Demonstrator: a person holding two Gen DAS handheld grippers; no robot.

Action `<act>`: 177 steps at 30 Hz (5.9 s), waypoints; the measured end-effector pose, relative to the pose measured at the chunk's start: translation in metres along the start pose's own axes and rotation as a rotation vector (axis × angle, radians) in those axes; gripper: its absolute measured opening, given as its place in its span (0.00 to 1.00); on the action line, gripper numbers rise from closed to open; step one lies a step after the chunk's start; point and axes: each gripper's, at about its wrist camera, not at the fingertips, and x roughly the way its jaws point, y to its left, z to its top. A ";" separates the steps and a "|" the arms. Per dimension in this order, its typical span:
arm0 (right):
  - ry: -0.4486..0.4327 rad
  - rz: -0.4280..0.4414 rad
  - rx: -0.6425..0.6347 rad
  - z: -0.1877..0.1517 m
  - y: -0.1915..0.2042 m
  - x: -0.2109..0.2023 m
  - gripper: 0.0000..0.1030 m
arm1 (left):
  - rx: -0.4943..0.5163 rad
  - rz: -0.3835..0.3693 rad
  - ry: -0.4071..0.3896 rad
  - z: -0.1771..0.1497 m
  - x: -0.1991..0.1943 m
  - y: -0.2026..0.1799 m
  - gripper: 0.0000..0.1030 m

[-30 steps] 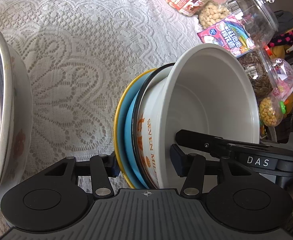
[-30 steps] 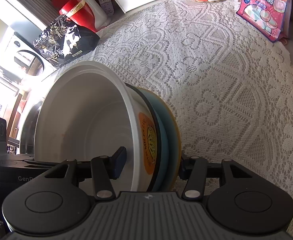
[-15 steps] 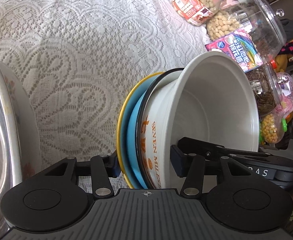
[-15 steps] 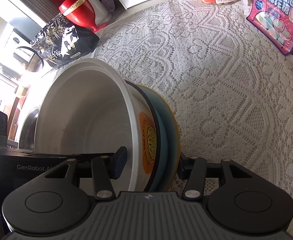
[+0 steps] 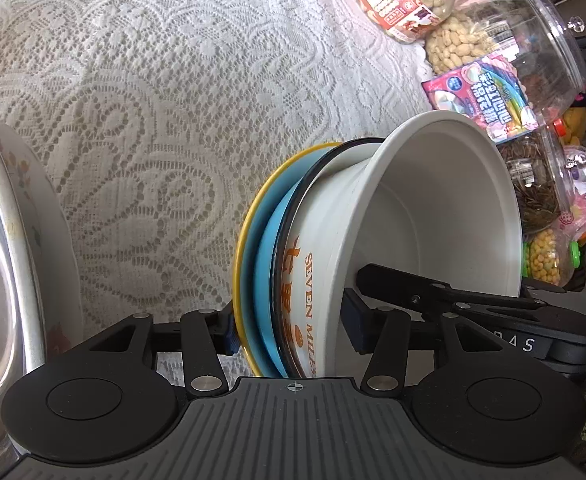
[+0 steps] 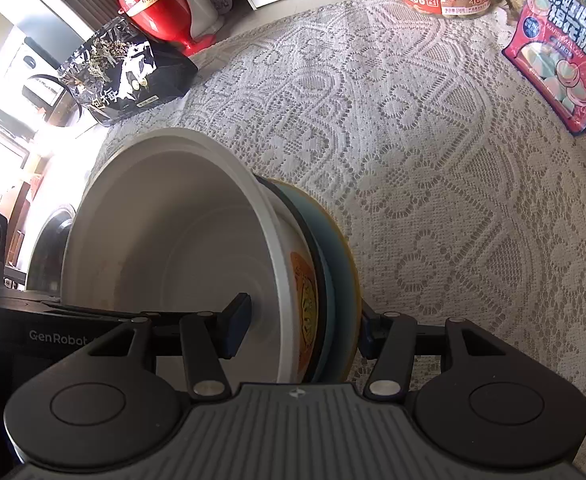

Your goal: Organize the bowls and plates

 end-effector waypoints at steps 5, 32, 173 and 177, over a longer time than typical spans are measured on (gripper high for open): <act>0.012 -0.002 0.028 -0.001 0.000 -0.001 0.50 | -0.018 0.014 0.014 0.003 0.001 -0.003 0.52; 0.011 0.019 0.022 0.008 0.042 -0.037 0.50 | -0.011 0.039 -0.029 0.004 -0.058 -0.010 0.52; -0.384 -0.019 -0.363 -0.102 0.223 -0.060 0.52 | 0.084 0.288 -0.753 -0.176 -0.218 0.075 0.13; -0.421 -0.031 -0.359 -0.151 0.209 -0.059 0.52 | 0.065 0.378 -0.822 -0.233 -0.193 0.054 0.13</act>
